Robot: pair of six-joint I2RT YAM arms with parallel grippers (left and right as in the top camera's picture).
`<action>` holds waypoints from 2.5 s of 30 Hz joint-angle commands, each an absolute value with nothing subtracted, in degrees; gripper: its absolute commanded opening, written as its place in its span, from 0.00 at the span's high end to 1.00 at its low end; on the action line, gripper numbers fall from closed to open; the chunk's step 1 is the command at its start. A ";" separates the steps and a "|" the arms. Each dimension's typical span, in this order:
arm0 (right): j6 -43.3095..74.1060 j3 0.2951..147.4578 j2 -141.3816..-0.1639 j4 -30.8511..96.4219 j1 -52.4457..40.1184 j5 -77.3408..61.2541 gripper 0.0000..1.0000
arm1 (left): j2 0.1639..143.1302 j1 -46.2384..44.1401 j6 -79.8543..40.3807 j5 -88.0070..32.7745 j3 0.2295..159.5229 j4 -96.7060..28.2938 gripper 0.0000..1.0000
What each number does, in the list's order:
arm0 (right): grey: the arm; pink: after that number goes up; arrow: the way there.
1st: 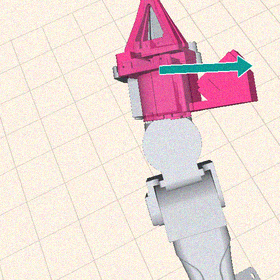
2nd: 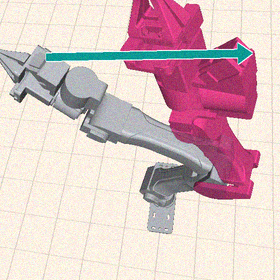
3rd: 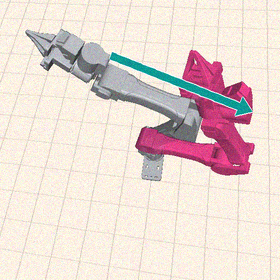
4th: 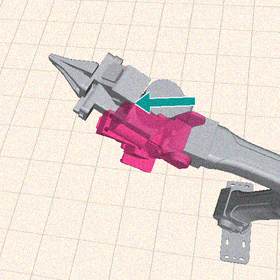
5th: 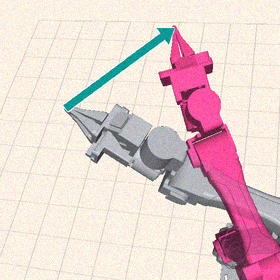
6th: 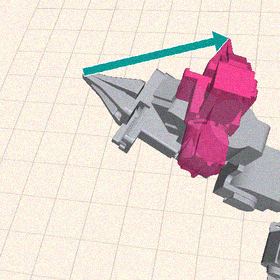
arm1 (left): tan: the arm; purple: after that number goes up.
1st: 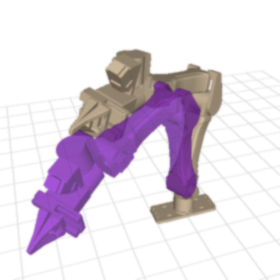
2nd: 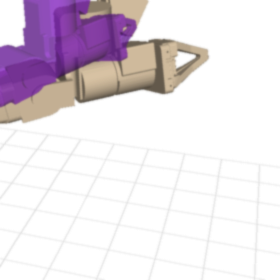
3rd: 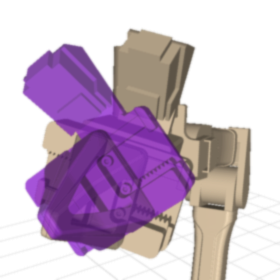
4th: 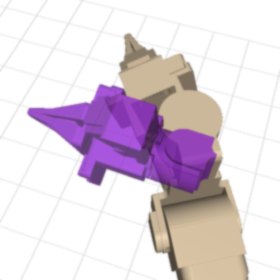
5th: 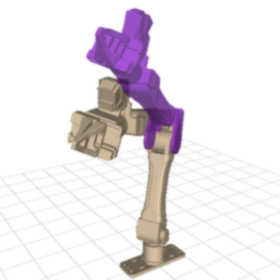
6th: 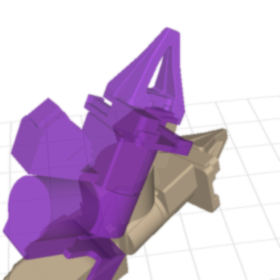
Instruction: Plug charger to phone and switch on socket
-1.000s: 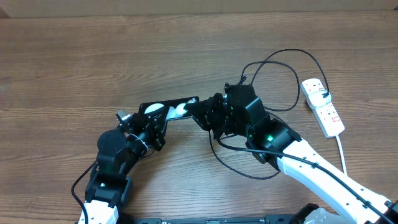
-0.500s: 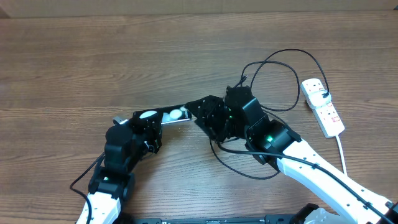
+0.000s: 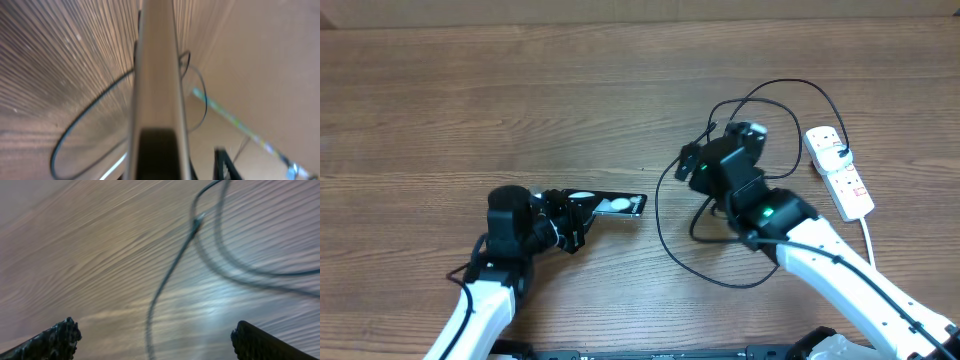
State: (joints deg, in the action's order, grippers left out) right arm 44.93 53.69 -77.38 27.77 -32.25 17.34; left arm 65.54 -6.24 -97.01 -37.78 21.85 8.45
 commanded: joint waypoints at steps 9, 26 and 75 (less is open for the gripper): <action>41.74 55.59 -78.52 32.47 -17.72 -1.67 0.00 | 71.48 -4.67 -92.73 -67.05 36.14 12.08 0.96; 41.47 55.59 -80.90 26.09 -17.34 -5.85 0.22 | 72.60 -2.57 -86.21 -85.41 37.34 15.33 0.96; 53.95 73.93 -119.72 21.61 -17.63 -2.24 0.82 | 87.83 1.91 -90.48 -88.77 37.36 28.97 0.96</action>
